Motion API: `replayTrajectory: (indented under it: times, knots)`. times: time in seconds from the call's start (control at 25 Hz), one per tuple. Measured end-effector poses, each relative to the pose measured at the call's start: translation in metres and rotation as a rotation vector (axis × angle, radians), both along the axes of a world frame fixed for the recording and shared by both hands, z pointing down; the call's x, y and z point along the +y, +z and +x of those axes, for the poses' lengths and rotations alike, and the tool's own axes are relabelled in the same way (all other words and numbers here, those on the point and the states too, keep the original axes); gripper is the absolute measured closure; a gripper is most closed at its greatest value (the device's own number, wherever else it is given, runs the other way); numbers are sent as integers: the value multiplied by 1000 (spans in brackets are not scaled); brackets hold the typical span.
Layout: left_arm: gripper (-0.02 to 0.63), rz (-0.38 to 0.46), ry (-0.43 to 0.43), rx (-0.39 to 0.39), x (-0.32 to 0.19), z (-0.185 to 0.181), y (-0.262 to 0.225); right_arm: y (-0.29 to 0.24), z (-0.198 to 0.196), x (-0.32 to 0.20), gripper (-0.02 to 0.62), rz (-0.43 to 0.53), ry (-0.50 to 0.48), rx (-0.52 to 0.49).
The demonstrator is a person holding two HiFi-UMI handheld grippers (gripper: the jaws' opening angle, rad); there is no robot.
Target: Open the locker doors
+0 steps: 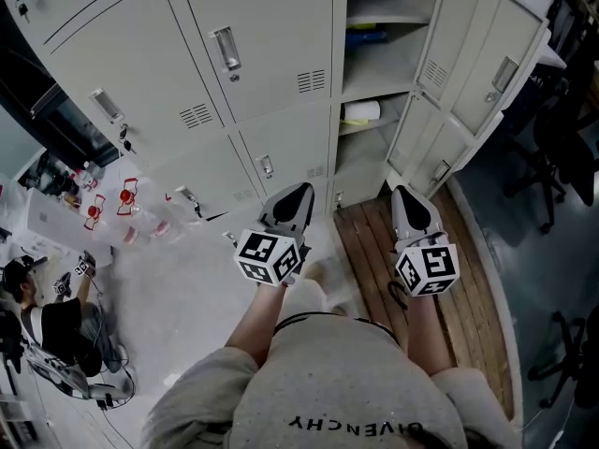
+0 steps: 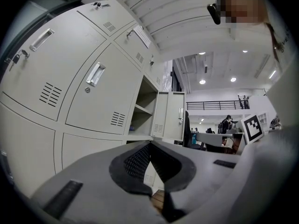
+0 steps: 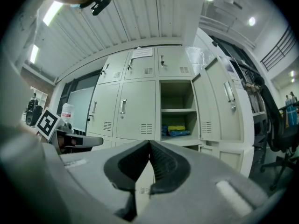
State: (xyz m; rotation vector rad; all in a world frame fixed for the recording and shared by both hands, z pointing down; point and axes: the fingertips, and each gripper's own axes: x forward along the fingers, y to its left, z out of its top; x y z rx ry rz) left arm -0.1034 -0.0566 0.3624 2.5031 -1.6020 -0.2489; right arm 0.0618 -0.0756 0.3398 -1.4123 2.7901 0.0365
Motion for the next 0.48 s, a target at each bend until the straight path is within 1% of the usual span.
replayTrajectory:
  times: [0.28,0.48]
  knots:
    - [607,2,-4,-4,3,1,-1,1,4,2,592,-7,3,-9]
    - [607,0,-13,-4,4,1,1,6,4,4,592,-24,-26,-6]
